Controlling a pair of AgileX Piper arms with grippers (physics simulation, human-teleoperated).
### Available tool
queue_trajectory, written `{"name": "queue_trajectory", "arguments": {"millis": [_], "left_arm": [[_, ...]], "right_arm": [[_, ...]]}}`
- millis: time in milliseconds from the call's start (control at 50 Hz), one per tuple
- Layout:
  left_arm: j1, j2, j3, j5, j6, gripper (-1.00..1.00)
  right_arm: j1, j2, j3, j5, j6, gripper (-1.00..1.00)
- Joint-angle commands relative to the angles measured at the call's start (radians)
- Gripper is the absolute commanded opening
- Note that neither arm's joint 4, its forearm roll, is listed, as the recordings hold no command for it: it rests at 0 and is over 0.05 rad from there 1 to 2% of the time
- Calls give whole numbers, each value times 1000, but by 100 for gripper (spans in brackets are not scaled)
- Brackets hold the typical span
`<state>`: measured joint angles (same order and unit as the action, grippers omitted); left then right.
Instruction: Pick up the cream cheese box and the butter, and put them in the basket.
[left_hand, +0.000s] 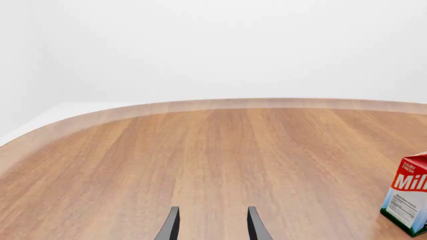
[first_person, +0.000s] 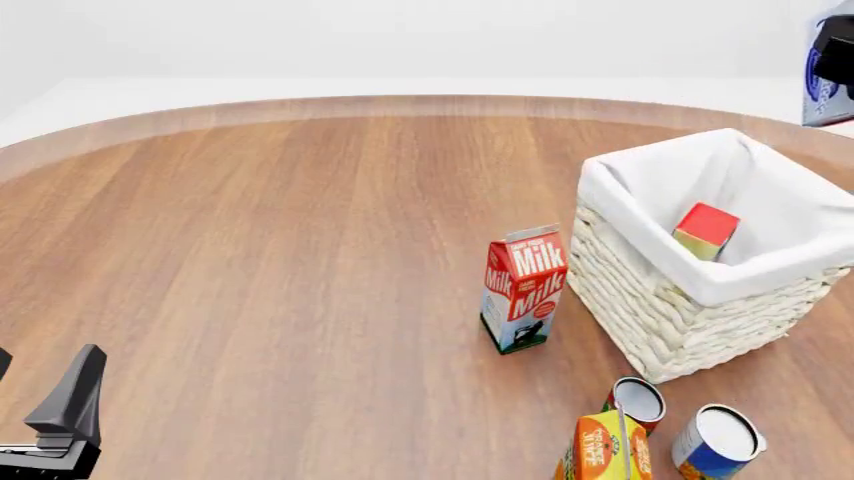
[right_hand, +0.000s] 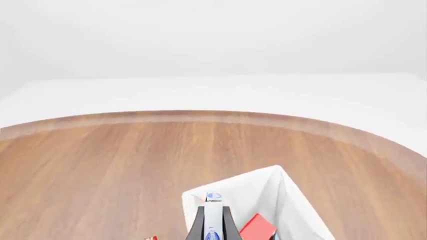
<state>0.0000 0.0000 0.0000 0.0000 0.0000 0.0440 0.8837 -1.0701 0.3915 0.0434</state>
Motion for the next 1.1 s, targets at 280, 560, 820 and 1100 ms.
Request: {"name": "queue_trajectory", "arguments": {"millis": [280, 560, 820, 1100], "left_arm": [[0, 0, 0, 0, 0, 100], [0, 0, 0, 0, 0, 100], [0, 0, 0, 0, 0, 100], [0, 0, 0, 0, 0, 100]], "right_arm": [[-28, 65, 79, -95, -6, -100], [-48, 92, 75, -114, -19, -100], [-52, 125, 92, -149, -24, -100], [-26, 155, 118, -178, -27, -100]]}}
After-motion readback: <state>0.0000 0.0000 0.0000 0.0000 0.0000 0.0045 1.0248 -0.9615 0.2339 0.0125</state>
